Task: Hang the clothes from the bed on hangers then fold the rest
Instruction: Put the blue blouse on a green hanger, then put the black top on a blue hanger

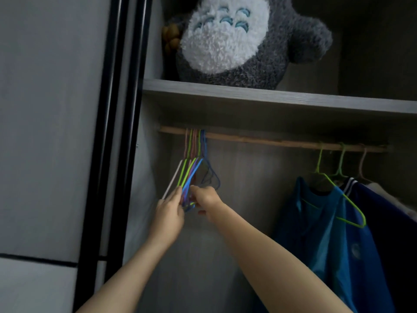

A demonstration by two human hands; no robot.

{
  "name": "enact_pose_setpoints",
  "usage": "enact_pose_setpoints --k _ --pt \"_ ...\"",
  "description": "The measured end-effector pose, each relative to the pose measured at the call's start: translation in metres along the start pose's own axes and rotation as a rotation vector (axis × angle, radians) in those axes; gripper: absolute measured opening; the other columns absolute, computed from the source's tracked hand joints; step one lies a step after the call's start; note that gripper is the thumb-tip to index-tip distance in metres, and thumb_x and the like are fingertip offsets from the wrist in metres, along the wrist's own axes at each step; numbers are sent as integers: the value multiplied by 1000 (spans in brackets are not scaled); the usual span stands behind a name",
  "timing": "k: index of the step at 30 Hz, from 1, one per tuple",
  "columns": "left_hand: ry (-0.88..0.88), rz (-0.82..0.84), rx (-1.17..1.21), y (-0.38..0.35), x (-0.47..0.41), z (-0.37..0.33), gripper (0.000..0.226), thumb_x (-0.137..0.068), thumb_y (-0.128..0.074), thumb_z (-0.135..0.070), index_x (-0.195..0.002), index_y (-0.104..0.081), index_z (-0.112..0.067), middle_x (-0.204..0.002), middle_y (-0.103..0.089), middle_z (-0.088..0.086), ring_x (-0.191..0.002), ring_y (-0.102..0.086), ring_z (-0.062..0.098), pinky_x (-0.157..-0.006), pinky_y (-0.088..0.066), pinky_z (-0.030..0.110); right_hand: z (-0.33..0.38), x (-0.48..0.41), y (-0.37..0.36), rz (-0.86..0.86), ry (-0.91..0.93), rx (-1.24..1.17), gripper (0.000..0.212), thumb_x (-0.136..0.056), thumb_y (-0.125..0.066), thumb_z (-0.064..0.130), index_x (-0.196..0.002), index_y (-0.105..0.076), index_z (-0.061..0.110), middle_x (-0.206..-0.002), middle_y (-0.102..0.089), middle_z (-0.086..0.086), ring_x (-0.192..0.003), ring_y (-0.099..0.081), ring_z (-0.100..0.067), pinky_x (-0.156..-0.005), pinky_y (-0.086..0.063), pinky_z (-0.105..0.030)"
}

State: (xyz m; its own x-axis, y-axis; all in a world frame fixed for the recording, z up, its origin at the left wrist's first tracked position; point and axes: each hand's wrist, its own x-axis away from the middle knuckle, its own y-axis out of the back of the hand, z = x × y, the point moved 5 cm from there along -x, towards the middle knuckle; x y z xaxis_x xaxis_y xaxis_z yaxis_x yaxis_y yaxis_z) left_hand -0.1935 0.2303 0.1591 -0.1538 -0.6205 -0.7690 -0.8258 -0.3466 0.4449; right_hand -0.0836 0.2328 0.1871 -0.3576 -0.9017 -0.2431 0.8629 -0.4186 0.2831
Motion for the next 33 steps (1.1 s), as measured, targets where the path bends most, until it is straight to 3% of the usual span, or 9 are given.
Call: enact_pose_setpoints --k 3,7,11,13,15,17,19,24,33 --pt "-8 -5 36 -3 1 -1 54 -86 -49 8 -139 -40 1 -146 -40 14 -130 -43 30 -108 -24 27 1 -6 -5 15 -14 9 34 -94 -52 25 -62 -50 11 -63 -49 -5 -49 -41 -8 -41 -32 -15" --pt "-47 2 84 -10 6 1 61 -77 -58 10 -135 -47 -3 -143 -44 10 -127 -46 27 -107 -25 21 1 -11 -3 -20 24 105 35 -90 -61 25 -58 -50 13 -57 -46 -1 -48 -39 -8 -43 -31 -17" --pt "17 -7 158 -16 16 5 25 -78 -64 5 -102 -71 1 -104 -69 16 -106 -56 30 -89 -36 24 -6 -19 18 -104 9 200 35 -86 -62 11 -54 -47 12 -56 -45 -4 -56 -46 -17 -51 -36 -23" --pt "68 -11 170 -20 19 9 14 -79 -65 4 -90 -73 4 -91 -68 21 -99 -56 31 -84 -37 29 -8 -20 32 -160 19 225 27 -86 -58 7 -59 -52 6 -65 -53 -12 -68 -53 -24 -61 -40 -28" --pt "107 -32 196 -23 21 11 12 -79 -65 6 -89 -73 6 -91 -64 25 -97 -57 32 -84 -37 30 -7 -16 42 -227 49 313 17 -89 -53 9 -84 -63 -4 -91 -63 -24 -90 -60 -32 -70 -41 -31" --pt "124 -69 230 -27 24 7 10 -77 -65 8 -84 -73 6 -87 -62 24 -94 -59 34 -82 -38 32 -5 -11 52 -308 80 379 28 -93 -46 12 -106 -60 -7 -113 -61 -26 -106 -57 -38 -79 -43 -33" --pt "131 -84 260 -32 28 3 9 -76 -65 8 -79 -73 5 -81 -60 15 -96 -58 35 -83 -40 32 -3 -7 62 -369 88 410 31 -95 -40 13 -113 -56 -7 -122 -57 -26 -113 -53 -39 -86 -42 -33" --pt "148 -63 272 -37 31 4 9 -76 -65 9 -75 -73 4 -94 -60 20 -103 -57 37 -85 -41 32 0 -1 83 -492 83 342 30 -98 -35 13 -115 -49 -8 -125 -54 -28 -117 -50 -40 -89 -41 -35" --pt "110 -71 231 -27 28 8 9 -78 -62 7 -74 -70 8 -85 -61 24 -96 -58 36 -81 -38 35 -20 13 120 -535 124 454 34 -100 -35 18 -109 -54 -9 -120 -57 -28 -111 -53 -40 -86 -41 -35"
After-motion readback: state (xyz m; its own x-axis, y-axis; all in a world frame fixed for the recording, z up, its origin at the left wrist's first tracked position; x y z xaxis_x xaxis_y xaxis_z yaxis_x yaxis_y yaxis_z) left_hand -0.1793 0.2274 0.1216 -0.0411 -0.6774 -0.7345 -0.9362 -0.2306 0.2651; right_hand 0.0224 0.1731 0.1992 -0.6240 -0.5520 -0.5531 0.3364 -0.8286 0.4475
